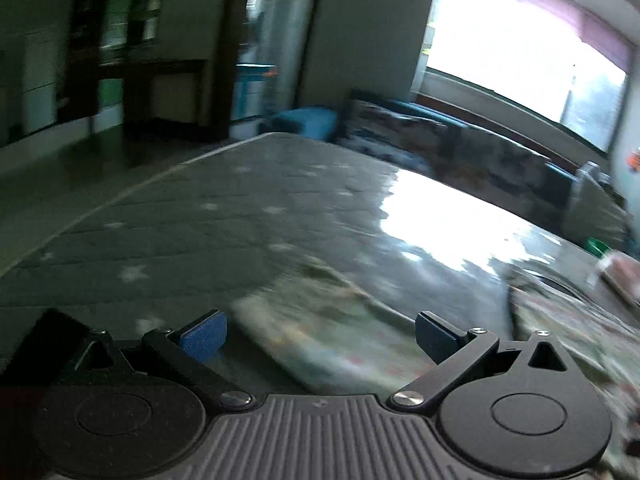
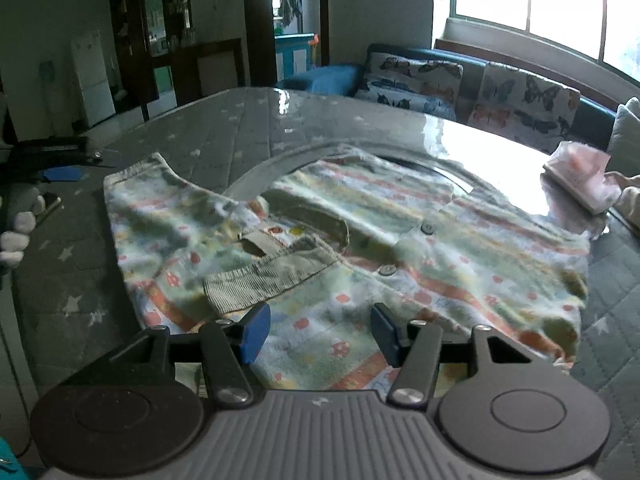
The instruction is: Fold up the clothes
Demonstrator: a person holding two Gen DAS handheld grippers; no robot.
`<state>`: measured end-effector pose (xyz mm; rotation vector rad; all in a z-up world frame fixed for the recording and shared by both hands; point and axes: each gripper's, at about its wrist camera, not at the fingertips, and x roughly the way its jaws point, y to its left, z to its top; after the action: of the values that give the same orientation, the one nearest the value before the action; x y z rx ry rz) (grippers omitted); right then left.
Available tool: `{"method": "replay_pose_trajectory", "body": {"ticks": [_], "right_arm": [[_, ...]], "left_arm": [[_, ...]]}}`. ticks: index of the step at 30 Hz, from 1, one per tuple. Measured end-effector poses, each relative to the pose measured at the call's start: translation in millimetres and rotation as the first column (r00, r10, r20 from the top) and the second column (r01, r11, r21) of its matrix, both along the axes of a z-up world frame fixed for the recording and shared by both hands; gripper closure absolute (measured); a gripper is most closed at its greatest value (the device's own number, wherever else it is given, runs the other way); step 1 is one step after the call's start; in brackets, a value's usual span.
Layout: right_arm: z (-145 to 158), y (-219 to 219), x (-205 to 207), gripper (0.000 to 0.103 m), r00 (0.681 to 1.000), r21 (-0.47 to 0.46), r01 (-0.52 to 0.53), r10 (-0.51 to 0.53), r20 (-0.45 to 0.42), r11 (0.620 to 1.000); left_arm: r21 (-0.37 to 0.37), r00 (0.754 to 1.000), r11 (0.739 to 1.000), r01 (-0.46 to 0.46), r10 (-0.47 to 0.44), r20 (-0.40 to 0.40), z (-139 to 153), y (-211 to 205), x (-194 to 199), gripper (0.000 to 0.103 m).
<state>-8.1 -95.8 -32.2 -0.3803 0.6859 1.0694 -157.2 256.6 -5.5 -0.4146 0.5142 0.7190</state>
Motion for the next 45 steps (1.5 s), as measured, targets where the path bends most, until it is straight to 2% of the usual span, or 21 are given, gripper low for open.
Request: {"method": "replay_pose_trajectory", "body": {"ticks": [3, 4, 6, 9, 14, 17, 18, 19, 22, 25, 27, 31, 33, 36, 41, 45], "right_arm": [[6, -6, -1, 0.046, 1.0, 0.016, 0.003, -0.003, 0.002, 1.0], [8, -7, -2, 0.046, 1.0, 0.021, 0.004, -0.004, 0.002, 1.0], [9, -10, -4, 0.046, 1.0, 0.028, 0.003, -0.003, 0.003, 1.0], [12, -15, -6, 0.046, 1.0, 0.04, 0.009, -0.009, 0.001, 0.999], [14, -25, -8, 0.046, 0.999, 0.052, 0.032, -0.032, -0.003, 0.998], [12, -31, -7, 0.046, 0.999, 0.054, 0.049, -0.049, -0.01, 0.997], [11, -33, -7, 0.046, 0.998, 0.056, 0.056, -0.055, -0.011, 0.997], [11, -36, -7, 0.046, 0.998, 0.059, 0.063, -0.062, -0.013, 0.996], [12, -44, -7, 0.046, 0.996, 0.07, 0.088, -0.087, -0.019, 0.994], [13, -53, -6, 0.046, 0.994, 0.081, 0.113, -0.112, -0.02, 0.99], [14, -60, -4, 0.046, 0.991, 0.092, 0.134, -0.132, -0.023, 0.987], [17, -70, 0, 0.046, 0.985, 0.111, 0.17, -0.168, -0.026, 0.979], [18, -76, 3, 0.046, 0.982, 0.126, 0.191, -0.189, -0.028, 0.974], [19, -87, 8, 0.046, 0.974, 0.147, 0.225, -0.223, -0.032, 0.963], [20, -109, 15, 0.046, 0.957, 0.17, 0.29, -0.288, -0.037, 0.942], [22, -127, 20, 0.046, 0.94, 0.187, 0.34, -0.338, -0.045, 0.922]], "left_arm": [[-0.016, 0.999, 0.999, -0.043, 0.043, -0.01, -4, 17, 3, 0.012], [-0.021, 0.998, 0.998, -0.052, 0.051, -0.024, -7, 22, 6, 0.02], [-0.036, 0.997, 0.997, -0.067, 0.065, -0.049, -11, 28, 10, 0.024], [-0.067, 0.994, 0.993, -0.092, 0.088, -0.061, -17, 37, 13, 0.025], [-0.066, 0.991, 0.99, -0.125, 0.121, -0.063, -23, 39, 12, 0.026], [-0.031, 0.987, 0.991, -0.134, 0.131, -0.091, -23, 37, 17, 0.04], [-0.026, 0.987, 0.991, -0.131, 0.128, -0.093, -23, 38, 19, 0.05], [-0.028, 0.989, 0.992, -0.123, 0.12, -0.09, -23, 40, 19, 0.063], [-0.059, 0.993, 0.993, -0.1, 0.096, -0.069, -21, 45, 19, 0.087], [-0.117, 0.998, 0.991, -0.059, 0.058, -0.008, -17, 45, 13, 0.092], [-0.118, 0.999, 0.993, -0.016, 0.02, 0.033, -9, 35, 10, 0.092], [-0.133, 0.985, 0.982, 0.132, -0.115, 0.13, 16, 0, 13, 0.092], [-0.122, 0.964, 0.966, 0.226, -0.203, 0.173, 31, -23, 18, 0.092], [-0.122, 0.906, 0.915, 0.385, -0.349, 0.241, 53, -62, 31, 0.092], [-0.131, 0.764, 0.774, 0.619, -0.556, 0.327, 70, -127, 54, 0.092], [-0.131, 0.642, 0.643, 0.754, -0.682, 0.35, 66, -174, 70, 0.092]]}}
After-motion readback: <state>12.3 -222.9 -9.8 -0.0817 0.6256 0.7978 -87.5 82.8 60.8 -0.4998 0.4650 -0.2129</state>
